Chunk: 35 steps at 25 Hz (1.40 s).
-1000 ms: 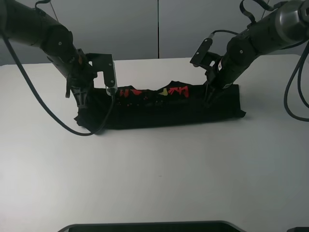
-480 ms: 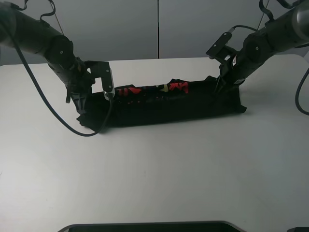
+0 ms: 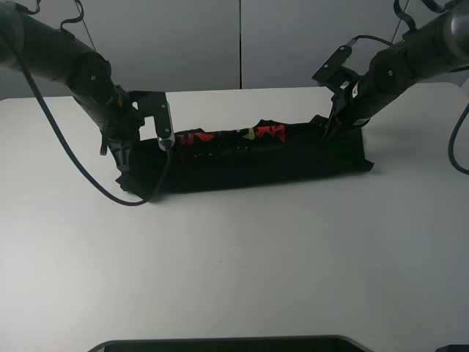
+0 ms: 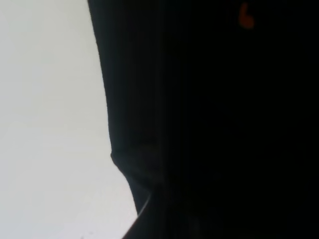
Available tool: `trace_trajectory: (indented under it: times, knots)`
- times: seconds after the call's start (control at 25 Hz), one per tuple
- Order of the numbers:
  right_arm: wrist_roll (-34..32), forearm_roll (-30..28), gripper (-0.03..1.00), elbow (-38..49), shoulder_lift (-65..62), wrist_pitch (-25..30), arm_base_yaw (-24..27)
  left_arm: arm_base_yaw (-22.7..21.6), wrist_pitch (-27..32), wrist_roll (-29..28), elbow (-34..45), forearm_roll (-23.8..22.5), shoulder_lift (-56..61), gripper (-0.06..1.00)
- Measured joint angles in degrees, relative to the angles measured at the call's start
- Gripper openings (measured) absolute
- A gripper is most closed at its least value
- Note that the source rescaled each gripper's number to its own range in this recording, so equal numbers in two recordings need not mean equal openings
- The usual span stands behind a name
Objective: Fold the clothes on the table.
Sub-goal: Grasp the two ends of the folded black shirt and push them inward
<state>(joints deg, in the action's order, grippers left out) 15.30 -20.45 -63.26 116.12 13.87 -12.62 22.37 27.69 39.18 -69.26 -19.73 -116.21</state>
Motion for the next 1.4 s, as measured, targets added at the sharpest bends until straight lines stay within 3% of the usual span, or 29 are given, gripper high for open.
trace_trajectory:
  times: [0.16, 0.36, 0.52, 0.72, 0.92, 1.4]
  knots:
    - [-3.08, 0.0, 0.73, -0.7, -3.56, 3.86, 0.0, 0.0, 0.64, -1.16, -1.73, 0.51, 4.61, 0.16]
    - [-10.55, 0.23, 0.79, -5.67, -7.63, 12.41, 1.6, 0.0, 1.49, -8.35, -2.81, 5.25, 12.19, 0.31]
    - [-12.12, 9.24, 0.79, -6.88, -8.0, 17.65, 5.85, 0.0, 6.78, -15.99, -2.81, 11.42, 14.82, 0.5]
    - [-2.63, 31.14, 0.79, -6.88, -8.0, 21.86, 13.38, 0.0, 14.43, -17.84, -2.81, 20.64, 14.92, 0.67]
    - [11.45, 49.54, 0.79, -6.92, -6.9, 28.62, 17.94, 0.0, 15.04, -17.96, -2.81, 25.57, 14.92, 0.7]
    - [17.59, 55.7, 0.85, -6.92, 0.46, 31.11, 18.07, 0.0, 16.04, -17.96, -2.81, 26.04, 14.92, 0.7]
